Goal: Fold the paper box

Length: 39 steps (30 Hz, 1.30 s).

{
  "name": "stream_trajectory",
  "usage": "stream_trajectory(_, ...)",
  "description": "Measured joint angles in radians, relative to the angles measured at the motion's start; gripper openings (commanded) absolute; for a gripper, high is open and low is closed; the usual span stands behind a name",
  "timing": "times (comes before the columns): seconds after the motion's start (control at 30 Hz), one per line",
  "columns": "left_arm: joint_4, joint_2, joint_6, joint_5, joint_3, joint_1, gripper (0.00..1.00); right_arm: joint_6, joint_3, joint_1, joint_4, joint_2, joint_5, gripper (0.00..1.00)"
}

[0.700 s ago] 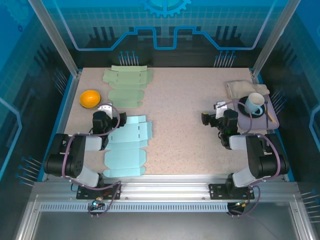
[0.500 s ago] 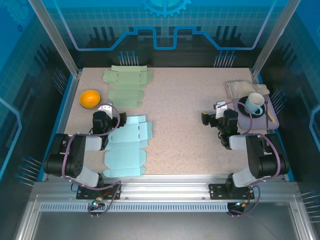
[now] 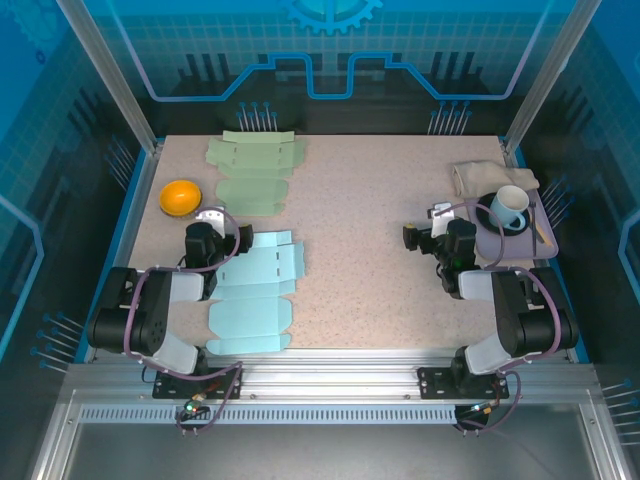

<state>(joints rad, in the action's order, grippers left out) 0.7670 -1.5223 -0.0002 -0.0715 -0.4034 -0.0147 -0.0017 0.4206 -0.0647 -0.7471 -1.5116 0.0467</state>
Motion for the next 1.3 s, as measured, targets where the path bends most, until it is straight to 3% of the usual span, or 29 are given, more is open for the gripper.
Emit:
stream_trajectory(0.4, -0.004, 0.001, -0.002, 0.041, 0.000, 0.033, 0.99, 0.000, 0.000, 0.005, 0.000, 0.000, -0.008, 1.00)
stream_trajectory(0.5, -0.159, 0.039, -0.029, 0.002, -0.056, 0.032, 0.99, -0.002, 0.018, 0.005, 0.051, 0.008, -0.008, 1.00)
stream_trajectory(0.6, -0.355, 0.154, -0.109, -0.092, -0.158, 0.037, 0.99, -0.001, 0.122, -0.026, 0.254, 0.057, 0.059, 1.00)
stream_trajectory(0.77, -0.616, 0.470, -0.302, -0.172, -0.239, 0.039, 0.99, 0.033, 0.401, -0.146, 0.572, 0.143, 0.108, 1.00)
stream_trajectory(0.93, -1.027, 0.571, -0.451, -0.129, -0.434, 0.040, 0.99, 0.062, 0.663, -0.336, 0.851, 0.095, 0.081, 0.98)
stream_trajectory(1.13, -1.376, 0.607, -0.451, -0.001, -0.541, 0.040, 0.99, 0.160, 0.867, -0.601, 1.075, -0.100, 0.031, 0.90)
stream_trajectory(1.3, -1.500, 0.669, -0.414, 0.036, -0.501, 0.040, 0.99, 0.239, 0.970, -0.689, 1.136, -0.312, -0.035, 0.79)
